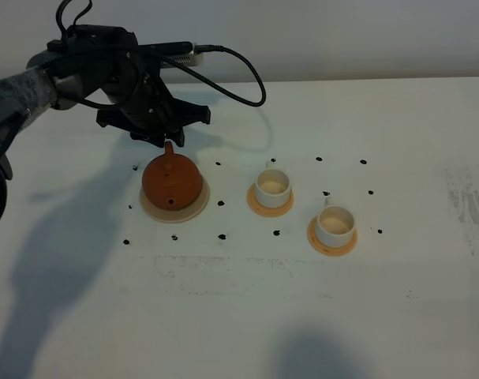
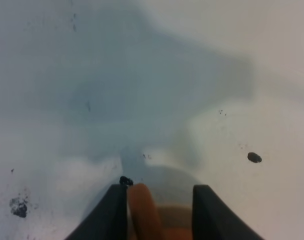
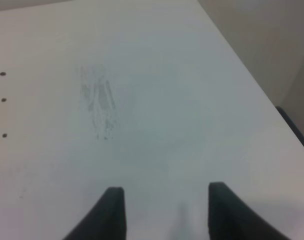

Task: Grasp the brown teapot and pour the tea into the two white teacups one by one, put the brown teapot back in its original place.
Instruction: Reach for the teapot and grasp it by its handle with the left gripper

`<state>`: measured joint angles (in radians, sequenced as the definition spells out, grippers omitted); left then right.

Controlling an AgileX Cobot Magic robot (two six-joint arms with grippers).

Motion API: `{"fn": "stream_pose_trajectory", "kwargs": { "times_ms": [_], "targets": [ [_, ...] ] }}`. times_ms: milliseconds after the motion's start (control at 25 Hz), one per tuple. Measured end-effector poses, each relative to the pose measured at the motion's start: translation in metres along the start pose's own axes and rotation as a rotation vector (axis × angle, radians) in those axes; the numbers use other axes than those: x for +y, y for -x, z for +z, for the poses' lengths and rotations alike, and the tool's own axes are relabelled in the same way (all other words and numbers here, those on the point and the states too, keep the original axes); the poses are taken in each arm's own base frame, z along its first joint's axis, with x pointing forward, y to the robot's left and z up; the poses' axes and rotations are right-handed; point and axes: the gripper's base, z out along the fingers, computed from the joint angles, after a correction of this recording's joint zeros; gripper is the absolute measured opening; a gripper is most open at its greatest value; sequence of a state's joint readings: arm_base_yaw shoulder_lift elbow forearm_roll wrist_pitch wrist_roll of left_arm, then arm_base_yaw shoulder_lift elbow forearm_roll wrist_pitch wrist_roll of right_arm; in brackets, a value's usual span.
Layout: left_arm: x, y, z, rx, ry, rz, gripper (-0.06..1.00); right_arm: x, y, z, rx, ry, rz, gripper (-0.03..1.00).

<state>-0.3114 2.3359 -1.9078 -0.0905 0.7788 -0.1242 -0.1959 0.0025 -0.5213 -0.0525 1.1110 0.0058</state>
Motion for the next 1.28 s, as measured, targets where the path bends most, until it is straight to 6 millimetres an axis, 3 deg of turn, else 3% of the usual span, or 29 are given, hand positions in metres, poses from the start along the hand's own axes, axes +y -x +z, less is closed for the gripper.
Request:
{"fn": "stream_pose_trajectory", "kwargs": {
  "times_ms": [680, 1280],
  "targets": [
    [0.005, -0.003, 0.019, 0.01, 0.037, 0.025, 0.31, 0.0, 0.0, 0.0, 0.0, 0.0, 0.0, 0.4],
    [0.009, -0.003, 0.019, 0.008, 0.087, 0.12, 0.31, 0.0, 0.0, 0.0, 0.0, 0.0, -0.006, 0.4]
  ]
}}
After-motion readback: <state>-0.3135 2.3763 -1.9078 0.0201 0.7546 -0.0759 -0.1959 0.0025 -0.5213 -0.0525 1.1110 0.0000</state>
